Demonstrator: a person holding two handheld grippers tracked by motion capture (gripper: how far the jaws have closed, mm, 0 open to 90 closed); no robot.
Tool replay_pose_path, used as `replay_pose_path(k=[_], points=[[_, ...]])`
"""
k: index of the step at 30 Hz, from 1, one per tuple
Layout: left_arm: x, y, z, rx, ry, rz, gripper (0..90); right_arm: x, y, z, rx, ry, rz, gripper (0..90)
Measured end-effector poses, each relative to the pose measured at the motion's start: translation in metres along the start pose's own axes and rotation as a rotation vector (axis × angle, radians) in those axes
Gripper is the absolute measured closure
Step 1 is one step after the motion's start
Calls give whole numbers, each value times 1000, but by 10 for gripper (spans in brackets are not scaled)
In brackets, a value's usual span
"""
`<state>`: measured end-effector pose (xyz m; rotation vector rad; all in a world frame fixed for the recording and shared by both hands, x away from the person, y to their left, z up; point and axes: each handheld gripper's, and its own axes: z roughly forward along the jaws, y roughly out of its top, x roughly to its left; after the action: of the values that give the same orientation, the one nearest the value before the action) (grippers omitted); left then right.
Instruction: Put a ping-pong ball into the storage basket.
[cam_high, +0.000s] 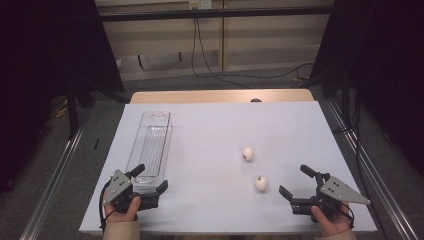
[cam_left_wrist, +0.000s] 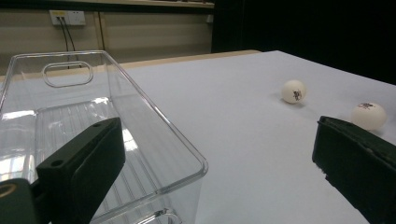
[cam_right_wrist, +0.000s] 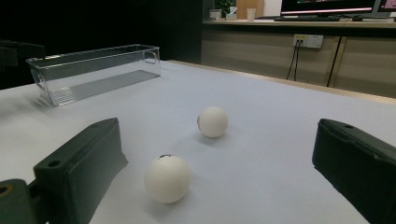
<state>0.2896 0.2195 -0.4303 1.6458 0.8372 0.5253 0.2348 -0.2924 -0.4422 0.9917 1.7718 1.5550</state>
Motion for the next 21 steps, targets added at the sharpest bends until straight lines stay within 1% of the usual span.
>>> replay_pose_path(k=[9,11,15,16,19,21], points=[[-2,1,1,-1,-10,-3,25,0,0,0,2,3,1,14],[-2,1,2,7,-12,6,25,0,0,0,4,3,1,14],[-5,2,4,5,-24,7,25,0,0,1,7,4,-1,14],[-5,2,4,3,-32,8,25,0,0,1,7,5,-1,14],[-6,2,5,3,-40,4,25,0,0,1,7,6,-1,15],[-7,3,6,-1,-44,-7,25,0,0,1,7,8,1,15]])
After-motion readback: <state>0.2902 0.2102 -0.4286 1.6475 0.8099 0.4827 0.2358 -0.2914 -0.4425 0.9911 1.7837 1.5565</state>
